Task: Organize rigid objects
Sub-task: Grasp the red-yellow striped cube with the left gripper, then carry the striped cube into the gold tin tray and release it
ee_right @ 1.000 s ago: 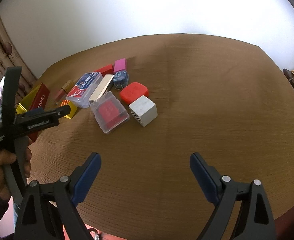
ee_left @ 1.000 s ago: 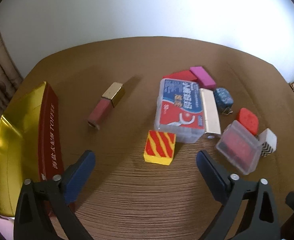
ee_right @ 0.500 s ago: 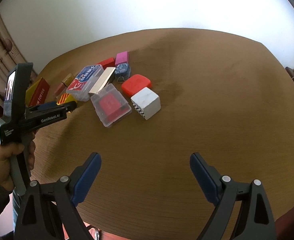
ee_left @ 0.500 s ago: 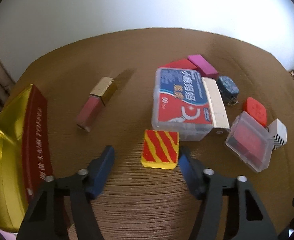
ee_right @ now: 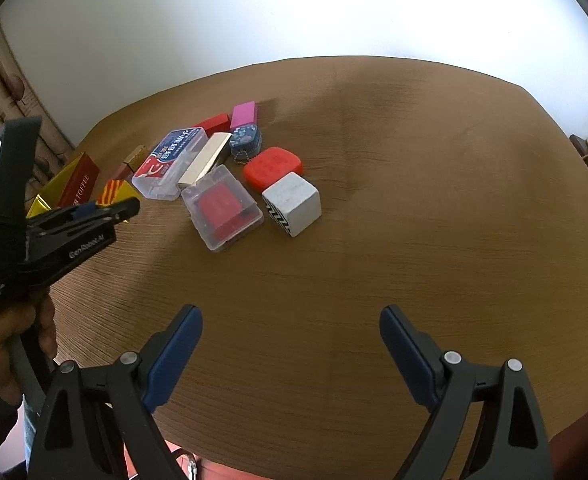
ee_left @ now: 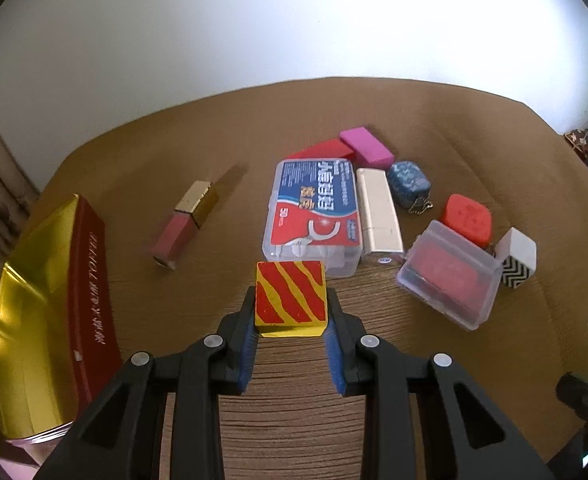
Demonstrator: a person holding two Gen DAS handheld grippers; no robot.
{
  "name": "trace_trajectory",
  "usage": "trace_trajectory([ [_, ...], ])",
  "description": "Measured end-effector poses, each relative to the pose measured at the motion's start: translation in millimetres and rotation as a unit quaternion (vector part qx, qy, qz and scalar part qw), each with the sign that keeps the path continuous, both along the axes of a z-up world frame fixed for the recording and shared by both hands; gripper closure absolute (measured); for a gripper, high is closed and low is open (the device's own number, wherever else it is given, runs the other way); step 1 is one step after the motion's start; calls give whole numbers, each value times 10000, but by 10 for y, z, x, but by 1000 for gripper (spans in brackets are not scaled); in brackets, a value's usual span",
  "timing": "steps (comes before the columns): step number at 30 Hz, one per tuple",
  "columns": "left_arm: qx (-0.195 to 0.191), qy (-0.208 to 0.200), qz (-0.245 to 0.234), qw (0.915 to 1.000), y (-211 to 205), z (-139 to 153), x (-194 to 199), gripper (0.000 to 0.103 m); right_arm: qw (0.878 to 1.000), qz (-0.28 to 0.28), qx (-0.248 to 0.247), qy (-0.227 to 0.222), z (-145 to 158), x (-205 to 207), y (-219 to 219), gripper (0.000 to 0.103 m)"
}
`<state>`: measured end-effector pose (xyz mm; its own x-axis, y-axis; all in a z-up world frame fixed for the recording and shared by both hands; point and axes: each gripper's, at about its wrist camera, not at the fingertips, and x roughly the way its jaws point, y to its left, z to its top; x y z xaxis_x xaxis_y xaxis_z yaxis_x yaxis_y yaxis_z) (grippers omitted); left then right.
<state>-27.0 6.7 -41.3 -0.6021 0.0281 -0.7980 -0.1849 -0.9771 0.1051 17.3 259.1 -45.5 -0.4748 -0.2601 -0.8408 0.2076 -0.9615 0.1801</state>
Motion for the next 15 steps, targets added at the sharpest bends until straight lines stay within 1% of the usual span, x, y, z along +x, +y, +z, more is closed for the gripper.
trace_trajectory([
  [3,-73,67,-46,9999,29,52,44,77,10000,28,-10,-13,0,3,-3,10],
  [7,-148,136,-68,9998,72,154,201,77,10000,53,29,-26,4,14,-29,10],
  [11,-182,207,-38,9996,104,233,189,77,10000,66,18,11,25,27,-24,10],
  [14,-198,258,7,9995,84,294,198,77,10000,67,16,-53,-10,23,-24,10],
  [15,-199,275,20,9994,100,284,146,77,9999,61,7,-80,-20,20,-29,10],
])
